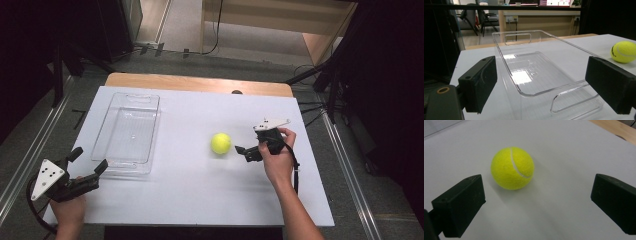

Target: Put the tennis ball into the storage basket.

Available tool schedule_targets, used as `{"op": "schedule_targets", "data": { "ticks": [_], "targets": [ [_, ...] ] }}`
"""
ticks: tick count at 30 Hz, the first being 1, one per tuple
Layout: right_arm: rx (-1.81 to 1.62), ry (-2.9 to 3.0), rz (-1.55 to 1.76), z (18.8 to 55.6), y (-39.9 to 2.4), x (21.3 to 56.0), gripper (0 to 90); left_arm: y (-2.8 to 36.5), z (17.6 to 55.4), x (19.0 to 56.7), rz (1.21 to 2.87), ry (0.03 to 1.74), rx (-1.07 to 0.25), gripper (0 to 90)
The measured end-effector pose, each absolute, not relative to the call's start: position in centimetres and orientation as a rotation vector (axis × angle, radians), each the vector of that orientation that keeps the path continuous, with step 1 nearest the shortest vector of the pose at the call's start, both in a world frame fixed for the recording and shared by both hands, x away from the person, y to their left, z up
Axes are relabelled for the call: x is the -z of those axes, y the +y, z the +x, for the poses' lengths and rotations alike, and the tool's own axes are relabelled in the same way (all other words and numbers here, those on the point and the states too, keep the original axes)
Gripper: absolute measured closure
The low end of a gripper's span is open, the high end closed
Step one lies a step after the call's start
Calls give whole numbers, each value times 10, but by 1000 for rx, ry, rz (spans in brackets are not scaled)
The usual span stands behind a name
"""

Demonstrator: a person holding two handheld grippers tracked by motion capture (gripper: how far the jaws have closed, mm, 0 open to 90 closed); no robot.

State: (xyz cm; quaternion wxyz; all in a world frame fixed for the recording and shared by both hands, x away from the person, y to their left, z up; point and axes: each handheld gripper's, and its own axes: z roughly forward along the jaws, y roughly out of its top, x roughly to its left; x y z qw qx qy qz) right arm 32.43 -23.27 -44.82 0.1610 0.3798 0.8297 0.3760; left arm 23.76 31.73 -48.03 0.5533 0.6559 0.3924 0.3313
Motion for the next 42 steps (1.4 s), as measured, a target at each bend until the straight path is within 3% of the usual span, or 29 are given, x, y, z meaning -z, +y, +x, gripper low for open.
{"op": "schedule_targets", "data": {
  "ticks": [42],
  "targets": [
    [-938, 2630, 960, 363, -190, 455, 0, 317, 238, 480, 1552, 925, -780, 111]
  ]
}}
